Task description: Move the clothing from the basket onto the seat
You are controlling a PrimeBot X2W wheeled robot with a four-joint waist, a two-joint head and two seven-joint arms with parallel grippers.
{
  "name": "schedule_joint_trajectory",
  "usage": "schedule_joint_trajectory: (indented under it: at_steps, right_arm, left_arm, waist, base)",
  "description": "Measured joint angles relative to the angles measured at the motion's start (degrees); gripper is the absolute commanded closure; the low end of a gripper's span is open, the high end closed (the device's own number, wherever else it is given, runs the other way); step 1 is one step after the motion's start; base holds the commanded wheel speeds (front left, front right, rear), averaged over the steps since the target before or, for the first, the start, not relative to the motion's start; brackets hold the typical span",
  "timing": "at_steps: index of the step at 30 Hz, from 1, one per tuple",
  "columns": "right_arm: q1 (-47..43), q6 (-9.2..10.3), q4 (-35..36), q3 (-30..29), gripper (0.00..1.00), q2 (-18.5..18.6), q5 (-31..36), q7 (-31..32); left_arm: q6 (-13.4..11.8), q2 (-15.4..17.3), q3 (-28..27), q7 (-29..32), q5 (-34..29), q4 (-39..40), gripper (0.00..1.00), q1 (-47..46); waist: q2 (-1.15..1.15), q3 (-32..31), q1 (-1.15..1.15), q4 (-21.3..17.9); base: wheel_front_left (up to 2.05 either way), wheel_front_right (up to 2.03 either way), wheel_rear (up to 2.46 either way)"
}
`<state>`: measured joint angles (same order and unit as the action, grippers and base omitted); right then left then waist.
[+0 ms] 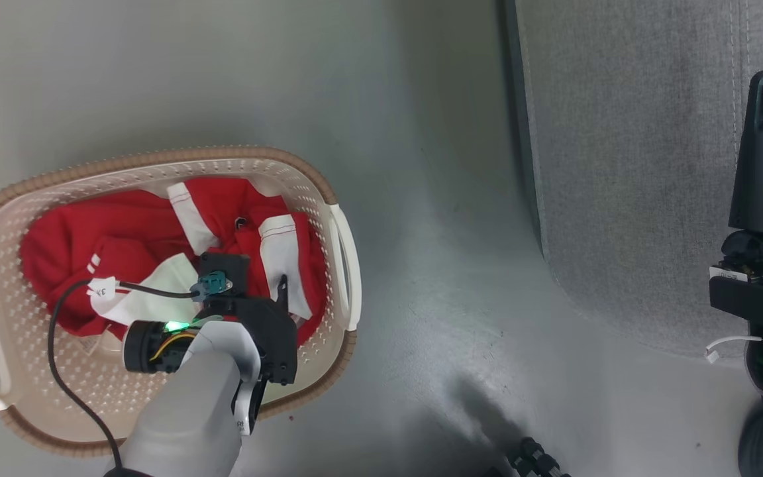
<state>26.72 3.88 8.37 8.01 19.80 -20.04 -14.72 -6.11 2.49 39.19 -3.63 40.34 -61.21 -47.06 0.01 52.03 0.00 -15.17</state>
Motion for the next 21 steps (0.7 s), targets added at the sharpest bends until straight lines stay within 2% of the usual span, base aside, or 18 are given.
schedule_joint_trajectory:
  at_steps: [11,12,13,14,15,21]
  right_arm:
    - [-1.7,0.66,1.9,-2.0,0.00,-0.1,0.1,0.0]
    - [-1.7,0.66,1.9,-1.9,0.00,-0.2,0.2,0.0]
    - [-1.7,0.66,1.9,-1.9,0.00,-0.3,0.4,0.0]
    - [-1.7,0.66,1.9,-1.8,0.00,-0.4,0.4,0.0]
    - [-1.6,0.66,2.0,-1.8,0.00,-0.5,0.4,0.0]
    - [-1.4,0.65,2.3,-1.8,0.00,-0.5,0.4,0.0]
  left_arm:
    - [-0.5,0.1,0.3,0.6,1.7,-3.5,0.00,-1.8]
    - [-0.5,0.1,0.4,1.0,1.8,-3.7,0.50,-2.2]
    - [-0.5,0.1,0.3,1.0,1.9,-3.8,0.58,-2.4]
    - [-0.5,0.1,0.3,1.1,2.0,-3.8,0.86,-2.4]
    - [-0.5,0.1,0.3,1.4,2.3,-4.0,1.00,-2.4]
    - [-0.5,0.1,0.3,2.1,3.1,-4.7,1.00,-3.5]
  waist:
    - [-0.01,2.9,0.00,-1.4]
    - [-0.01,3.0,0.00,-1.3]
    - [-0.01,3.1,0.00,-1.3]
    - [-0.01,3.2,0.00,-1.3]
    - [-0.01,3.2,0.00,-1.2]
    - [-0.01,3.4,0.00,-0.9]
  base:
    - [0.00,0.00,0.00]
    - [0.00,0.00,0.00]
    - [0.00,0.00,0.00]
    - [0.00,0.00,0.00]
    - [0.00,0.00,0.00]
    - [0.00,0.00,0.00]
